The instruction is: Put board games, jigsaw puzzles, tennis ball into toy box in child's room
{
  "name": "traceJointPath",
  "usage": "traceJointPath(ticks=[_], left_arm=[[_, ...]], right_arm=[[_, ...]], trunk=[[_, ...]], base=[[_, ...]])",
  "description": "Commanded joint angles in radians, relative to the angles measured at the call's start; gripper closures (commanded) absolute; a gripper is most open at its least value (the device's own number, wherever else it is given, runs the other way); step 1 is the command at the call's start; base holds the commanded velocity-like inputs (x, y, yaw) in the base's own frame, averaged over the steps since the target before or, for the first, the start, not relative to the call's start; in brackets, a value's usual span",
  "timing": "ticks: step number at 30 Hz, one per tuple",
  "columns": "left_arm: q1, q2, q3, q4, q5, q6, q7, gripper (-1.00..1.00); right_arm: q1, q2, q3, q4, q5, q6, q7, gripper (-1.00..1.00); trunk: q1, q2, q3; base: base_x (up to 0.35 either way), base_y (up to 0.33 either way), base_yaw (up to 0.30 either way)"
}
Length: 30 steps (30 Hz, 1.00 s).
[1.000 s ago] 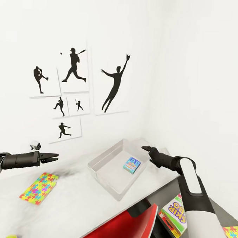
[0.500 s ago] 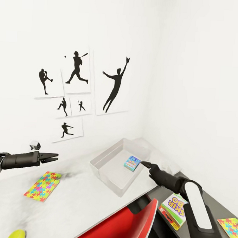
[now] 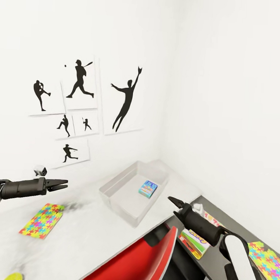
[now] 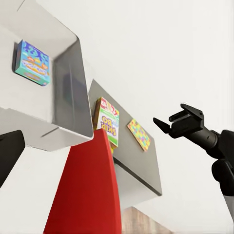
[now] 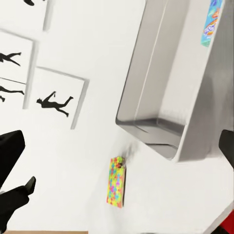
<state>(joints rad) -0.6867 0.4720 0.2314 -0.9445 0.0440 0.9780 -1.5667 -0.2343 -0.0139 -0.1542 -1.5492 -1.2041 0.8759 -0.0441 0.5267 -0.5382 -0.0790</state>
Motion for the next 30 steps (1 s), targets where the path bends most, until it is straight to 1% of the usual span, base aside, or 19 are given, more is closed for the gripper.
traceJointPath(ticks=[1,6,9,10,11,21,30], left_arm=[[0.000,0.000,0.000,0.000,-0.001,0.010,-0.004,-1.00],[0.000,-0.001,-0.001,0.000,-0.001,0.010,-0.004,-1.00],[0.000,-0.001,0.000,0.000,-0.001,0.010,-0.004,-1.00],[0.001,0.000,0.000,0.000,-0.001,0.010,-0.004,-1.00],[0.000,0.000,0.000,0.000,-0.001,0.010,-0.004,-1.00],[0.001,-0.001,0.000,0.000,-0.001,0.010,-0.004,-1.00],[0.001,-0.001,0.000,0.000,-0.001,0.010,-0.004,-1.00]], right_arm=[[-0.001,0.000,-0.002,-0.001,-0.006,0.004,-0.003,-1.00],[0.000,0.000,-0.004,-0.001,-0.005,0.003,0.001,-1.00],[0.000,0.000,-0.010,-0.002,-0.005,0.003,0.001,-1.00],[0.000,0.000,-0.020,-0.002,-0.006,0.004,0.002,-1.00],[0.000,0.000,-0.021,-0.002,-0.006,0.004,0.002,-1.00],[0.000,0.003,-0.023,0.000,-0.005,0.001,0.001,-1.00],[0.000,0.002,-0.024,0.001,-0.005,0.001,0.001,-1.00]], trunk=[[0.000,-0.002,-0.002],[0.000,-0.002,-0.002],[0.000,-0.002,-0.002],[0.000,-0.002,-0.002],[0.000,-0.002,-0.002],[0.000,-0.002,-0.002],[0.000,-0.002,-0.002]], base=[[-0.224,0.073,-0.276],[-0.150,0.026,-0.189],[-0.037,0.006,-0.047],[-0.008,0.001,-0.010],[-0.005,0.001,-0.006],[-0.011,0.000,-0.022],[-0.142,0.000,-0.233]])
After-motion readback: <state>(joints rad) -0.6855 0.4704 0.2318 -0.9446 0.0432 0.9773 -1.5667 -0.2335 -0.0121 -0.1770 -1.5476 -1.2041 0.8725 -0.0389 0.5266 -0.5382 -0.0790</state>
